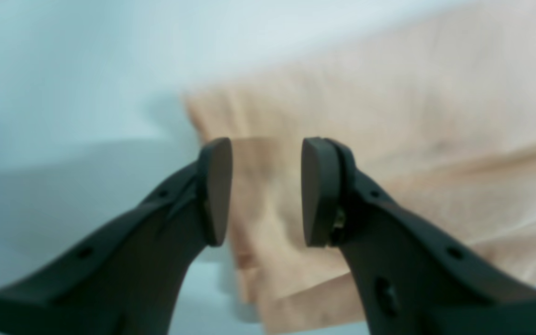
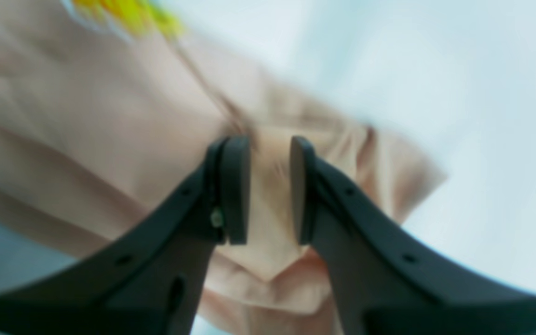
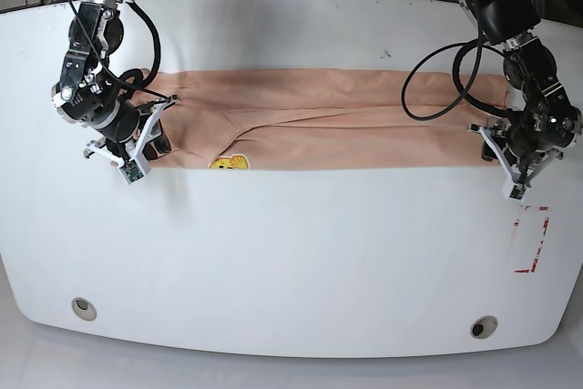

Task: Fold the T-shirt properly
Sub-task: 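Slide both grippers with the strip ends toward each other, flattening it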

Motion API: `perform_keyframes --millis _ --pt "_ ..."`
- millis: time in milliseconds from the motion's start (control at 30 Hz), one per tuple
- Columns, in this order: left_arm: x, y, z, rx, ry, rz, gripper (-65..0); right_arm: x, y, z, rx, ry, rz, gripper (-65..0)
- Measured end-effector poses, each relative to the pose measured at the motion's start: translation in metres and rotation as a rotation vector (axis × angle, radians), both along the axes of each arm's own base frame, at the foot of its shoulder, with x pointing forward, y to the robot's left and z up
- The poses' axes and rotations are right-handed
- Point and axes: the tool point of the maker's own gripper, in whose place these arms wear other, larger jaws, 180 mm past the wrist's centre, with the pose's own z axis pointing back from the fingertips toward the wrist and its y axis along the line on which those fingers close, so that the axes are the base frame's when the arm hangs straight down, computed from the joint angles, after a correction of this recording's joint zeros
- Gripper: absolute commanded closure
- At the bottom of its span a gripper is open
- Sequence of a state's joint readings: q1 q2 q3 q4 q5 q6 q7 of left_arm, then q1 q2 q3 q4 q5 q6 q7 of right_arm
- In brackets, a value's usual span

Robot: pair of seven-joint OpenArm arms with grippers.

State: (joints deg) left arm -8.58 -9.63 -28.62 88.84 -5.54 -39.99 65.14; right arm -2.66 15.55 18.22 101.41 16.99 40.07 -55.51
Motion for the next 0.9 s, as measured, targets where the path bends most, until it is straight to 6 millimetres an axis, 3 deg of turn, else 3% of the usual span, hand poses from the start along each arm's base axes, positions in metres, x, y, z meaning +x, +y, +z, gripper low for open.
perform_keyframes --millis 167,367,500,633,900 --pt "-0.009 0.02 0.014 0.057 0.002 0.049 -22.1 -0.007 0.005 0.003 -0.043 0.026 -0.007 -14.4" --pt "-0.019 0.038 0.032 0.111 -0.023 0.075 -22.1 -0.007 0.03 0.015 0.006 -0.005 0.013 -14.4" --pt "-0.035 0.058 0.037 0.174 -0.004 0.104 -22.1 -0.01 0.031 0.011 -0.006 0.018 0.008 -14.3" --pt "-0.048 0.058 0.032 0.19 0.026 0.096 -22.1 -0.017 0.031 0.005 -0.004 0.04 0.005 -14.1" --pt "-0.05 0.068 0.042 0.22 0.011 0.099 -22.1 -0.023 0.036 -0.001 0.01 0.06 -0.002 -14.0"
